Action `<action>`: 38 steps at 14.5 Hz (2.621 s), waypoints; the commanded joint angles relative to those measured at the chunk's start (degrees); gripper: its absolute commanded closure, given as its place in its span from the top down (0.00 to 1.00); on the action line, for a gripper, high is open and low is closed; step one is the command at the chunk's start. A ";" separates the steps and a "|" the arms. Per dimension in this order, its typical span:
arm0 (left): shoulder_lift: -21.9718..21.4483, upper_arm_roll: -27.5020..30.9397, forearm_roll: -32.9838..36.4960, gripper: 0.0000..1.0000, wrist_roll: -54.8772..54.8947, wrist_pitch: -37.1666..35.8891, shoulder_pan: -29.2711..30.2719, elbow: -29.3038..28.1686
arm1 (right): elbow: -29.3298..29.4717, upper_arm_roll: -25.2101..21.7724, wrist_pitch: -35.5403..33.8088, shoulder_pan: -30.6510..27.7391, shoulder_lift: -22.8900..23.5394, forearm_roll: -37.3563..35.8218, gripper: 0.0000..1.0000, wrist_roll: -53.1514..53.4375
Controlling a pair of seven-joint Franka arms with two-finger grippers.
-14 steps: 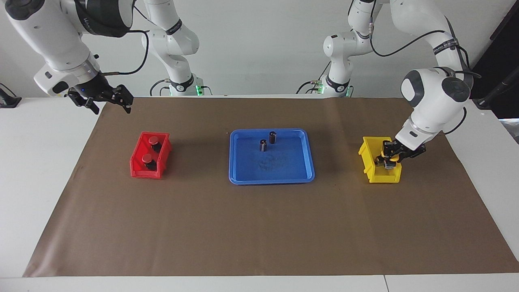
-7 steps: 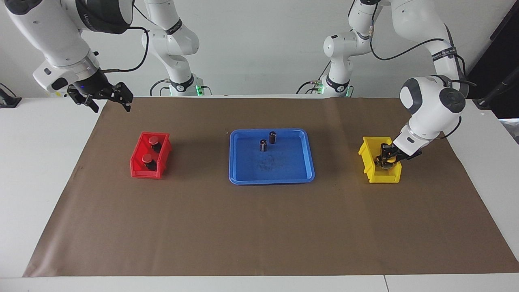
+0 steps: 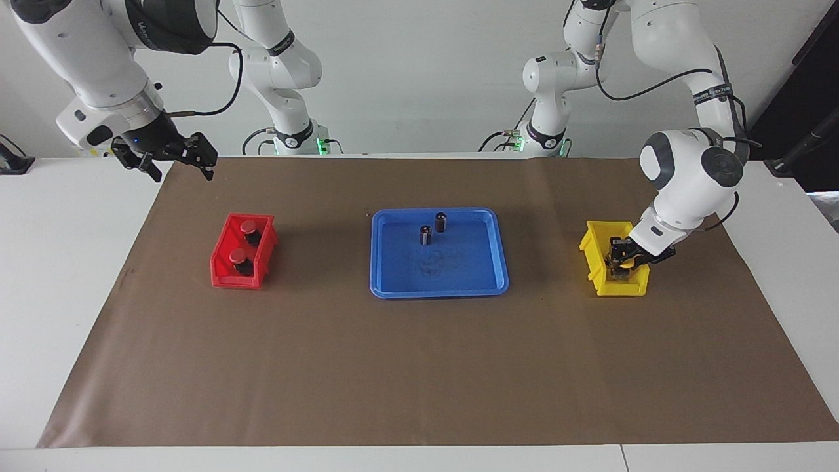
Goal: Sort red and yellow buttons by color
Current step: 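Lower the yellow button into the yellow bin and open the left gripper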
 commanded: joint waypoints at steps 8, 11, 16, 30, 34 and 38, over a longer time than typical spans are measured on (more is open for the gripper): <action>-0.31 0.27 -1.96 0.31 -0.97 2.77 -0.79 -2.43 | -0.20 0.10 -0.89 0.36 -0.64 0.14 1.00 0.62; -0.31 0.27 -1.96 0.33 -0.97 2.77 -0.79 -2.43 | -0.20 0.10 -0.80 0.36 -0.64 0.14 1.00 0.70; -0.31 0.27 -1.96 0.37 -0.97 2.77 -0.79 -2.43 | -0.20 0.10 -0.89 0.36 -0.64 0.14 1.00 0.70; -0.31 0.27 -1.96 0.47 -0.97 2.69 -0.79 -2.34 | -0.20 0.10 -0.89 0.36 -0.64 0.14 1.00 0.70; -0.31 0.27 -1.96 0.49 -0.97 2.69 -0.70 -2.26 | -0.20 0.10 -0.89 0.36 -0.64 0.14 1.00 0.70; -0.23 0.36 -1.96 0.51 -0.88 2.60 -0.52 -1.99 | -0.20 0.10 -0.80 0.36 -0.64 0.14 1.00 0.70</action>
